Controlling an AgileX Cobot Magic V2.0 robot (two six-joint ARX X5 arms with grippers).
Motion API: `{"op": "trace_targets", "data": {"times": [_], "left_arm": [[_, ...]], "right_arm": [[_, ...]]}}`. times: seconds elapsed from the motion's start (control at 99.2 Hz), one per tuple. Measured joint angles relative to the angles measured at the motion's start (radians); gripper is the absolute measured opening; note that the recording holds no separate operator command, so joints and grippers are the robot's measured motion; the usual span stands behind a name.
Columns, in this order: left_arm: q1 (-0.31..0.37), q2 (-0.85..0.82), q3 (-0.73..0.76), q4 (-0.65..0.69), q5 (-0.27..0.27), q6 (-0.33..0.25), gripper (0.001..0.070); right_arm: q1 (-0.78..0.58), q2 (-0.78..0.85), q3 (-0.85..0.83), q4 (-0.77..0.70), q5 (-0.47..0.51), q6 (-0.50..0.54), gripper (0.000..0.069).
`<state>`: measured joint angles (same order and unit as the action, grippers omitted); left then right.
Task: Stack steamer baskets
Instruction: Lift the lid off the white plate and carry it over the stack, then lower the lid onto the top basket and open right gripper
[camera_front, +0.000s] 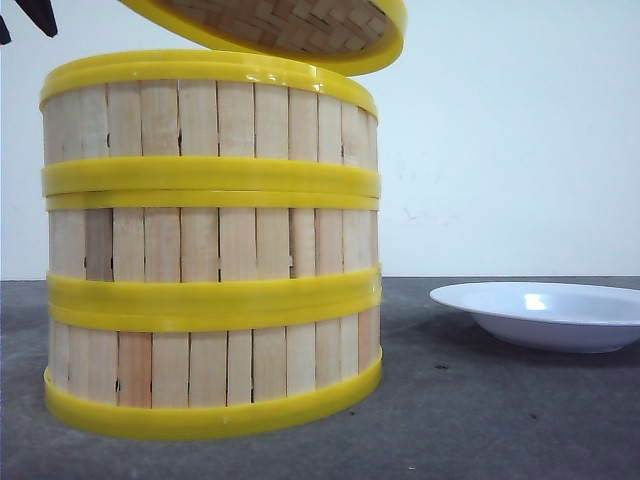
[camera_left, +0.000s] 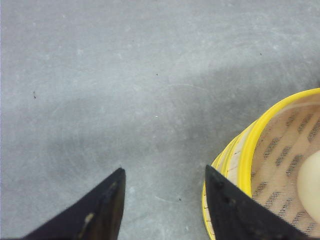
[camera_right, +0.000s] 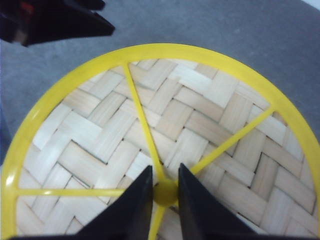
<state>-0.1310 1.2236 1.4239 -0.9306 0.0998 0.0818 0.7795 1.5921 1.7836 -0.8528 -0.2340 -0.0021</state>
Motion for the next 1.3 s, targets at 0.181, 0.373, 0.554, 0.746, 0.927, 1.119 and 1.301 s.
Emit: {"op": "trace_targets", "data": {"times": [0.181, 0.373, 0.554, 0.746, 0.927, 1.119, 1.301], "left_arm": [[0.0, 0.0, 0.0, 0.0, 0.0, 0.0, 0.03], [0.0, 0.0, 0.0, 0.0, 0.0, 0.0, 0.03], [0.0, 0.0, 0.0, 0.0, 0.0, 0.0, 0.03], [0.0, 0.0, 0.0, 0.0, 0.0, 0.0, 0.0299], [0.0, 0.0, 0.0, 0.0, 0.0, 0.0, 0.03], [0.0, 0.0, 0.0, 0.0, 0.0, 0.0, 0.03], [0.0, 0.0, 0.0, 0.0, 0.0, 0.0, 0.03]], "right_arm": [[0.006, 0.041, 0.001, 0.0, 0.0, -0.002, 0.0058], [0.017, 0.083, 0.001, -0.002, 0.0, -0.002, 0.0058], [0.019, 0.095, 0.001, -0.004, 0.0, -0.003, 0.0058], [0.026, 0.118, 0.001, -0.006, 0.001, -0.01, 0.0058], [0.032, 0.12, 0.001, -0.009, 0.002, -0.02, 0.0058], [0.032, 0.12, 0.001, -0.013, 0.003, -0.021, 0.0058], [0.034, 0.123, 0.001, -0.026, 0.007, -0.021, 0.0057]]}}
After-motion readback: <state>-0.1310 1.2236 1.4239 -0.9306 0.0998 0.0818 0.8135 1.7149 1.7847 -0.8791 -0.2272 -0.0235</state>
